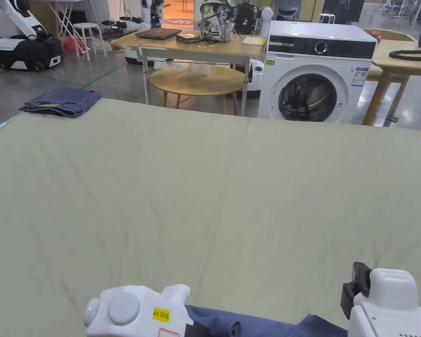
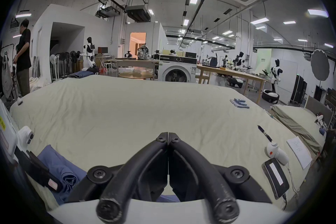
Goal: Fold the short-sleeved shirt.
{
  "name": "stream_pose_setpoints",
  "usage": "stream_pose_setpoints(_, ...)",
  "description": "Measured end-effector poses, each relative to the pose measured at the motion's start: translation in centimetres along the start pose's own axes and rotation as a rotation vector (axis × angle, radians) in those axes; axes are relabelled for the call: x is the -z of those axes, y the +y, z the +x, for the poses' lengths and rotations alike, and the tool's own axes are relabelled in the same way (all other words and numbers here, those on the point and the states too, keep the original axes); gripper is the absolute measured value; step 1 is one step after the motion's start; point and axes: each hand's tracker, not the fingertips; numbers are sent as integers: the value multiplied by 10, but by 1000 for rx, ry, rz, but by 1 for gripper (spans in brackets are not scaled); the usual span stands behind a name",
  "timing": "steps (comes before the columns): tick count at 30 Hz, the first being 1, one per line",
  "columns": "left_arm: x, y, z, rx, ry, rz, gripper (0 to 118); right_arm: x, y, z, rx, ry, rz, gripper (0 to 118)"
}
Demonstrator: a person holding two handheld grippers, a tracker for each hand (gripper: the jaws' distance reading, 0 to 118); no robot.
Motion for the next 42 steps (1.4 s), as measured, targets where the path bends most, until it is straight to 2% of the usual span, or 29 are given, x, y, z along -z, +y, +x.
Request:
stream_pose_setpoints(1, 6, 0, 0, 1, -25, -5, 7, 0, 0, 0, 1, -1, -2, 0)
stream_pose_setpoints(5, 35, -6, 9, 15, 73, -45, 6, 1, -2, 2, 7, -4, -11, 0)
stream_pose_setpoints(7, 35, -6, 8, -10, -14, -24, 5, 1, -3, 4, 13, -6, -15, 0)
stream_pose_setpoints(16, 36, -2, 7, 46, -42, -8, 5, 1, -5, 6, 38, -10, -18, 0)
stream_pose_setpoints(21, 7, 2, 10, 74, -61, 28, 5, 0, -3, 8, 37, -10, -11, 0)
stream_pose_setpoints(26, -57, -1, -2, 81, -66, 143, 6, -3, 3, 7, 34, -7, 15, 0)
stream_pose_setpoints(30, -102, -2, -31, 76, 3, 226, 21, 0, 5, 4, 36, 0, 23, 0)
stream_pose_setpoints(31, -112, -3, -41, 58, 25, 250, 26, 0, 5, 3, 38, 5, 22, 0)
stream_pose_setpoints(32, -121, -4, -51, 43, 47, 264, 37, 1, 6, 2, 40, 7, 23, 0)
stream_pose_setpoints(34, -131, -5, -74, 34, 67, 289, 44, 1, 7, -1, 41, 13, 22, 0)
stream_pose_setpoints(37, -134, -6, -104, 16, 58, 286, 63, 3, 6, -6, 39, 25, 21, 0)
stream_pose_setpoints(42, -99, -8, -140, -109, -52, 169, 65, 3, 6, -12, 37, 35, 18, 0)
